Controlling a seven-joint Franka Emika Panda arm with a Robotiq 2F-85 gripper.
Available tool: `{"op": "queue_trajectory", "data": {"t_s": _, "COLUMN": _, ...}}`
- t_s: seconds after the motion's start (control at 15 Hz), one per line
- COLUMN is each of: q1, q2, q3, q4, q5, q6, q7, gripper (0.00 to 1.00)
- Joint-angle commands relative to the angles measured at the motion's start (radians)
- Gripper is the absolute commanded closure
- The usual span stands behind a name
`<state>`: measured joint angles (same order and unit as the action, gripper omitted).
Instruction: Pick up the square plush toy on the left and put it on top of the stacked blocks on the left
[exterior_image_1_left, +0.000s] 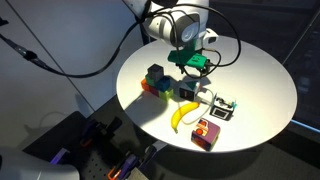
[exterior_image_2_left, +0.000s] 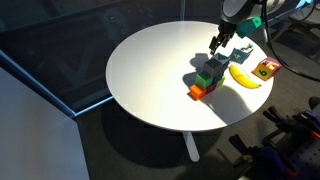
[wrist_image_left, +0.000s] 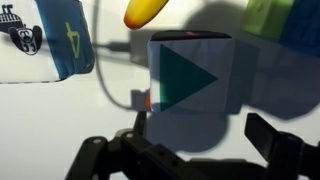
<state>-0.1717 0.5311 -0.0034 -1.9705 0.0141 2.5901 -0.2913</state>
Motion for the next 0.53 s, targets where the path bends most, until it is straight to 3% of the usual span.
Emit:
{"op": "queue_trajectory", "data": {"t_s": 0.0, "q1": -0.029, "q2": 0.029, "q3": 0.021, "q4": 0.020, "q5": 0.016, "q6": 0.025, "q7": -0.033, "gripper": 0.00}}
{"op": "queue_trajectory", "data": {"t_s": 0.47, "q1": -0.044, "q2": 0.057, "q3": 0.023, "q4": 0.020, "q5": 0.019, "q6": 0.018, "q7": -0.026, "gripper": 0.00}}
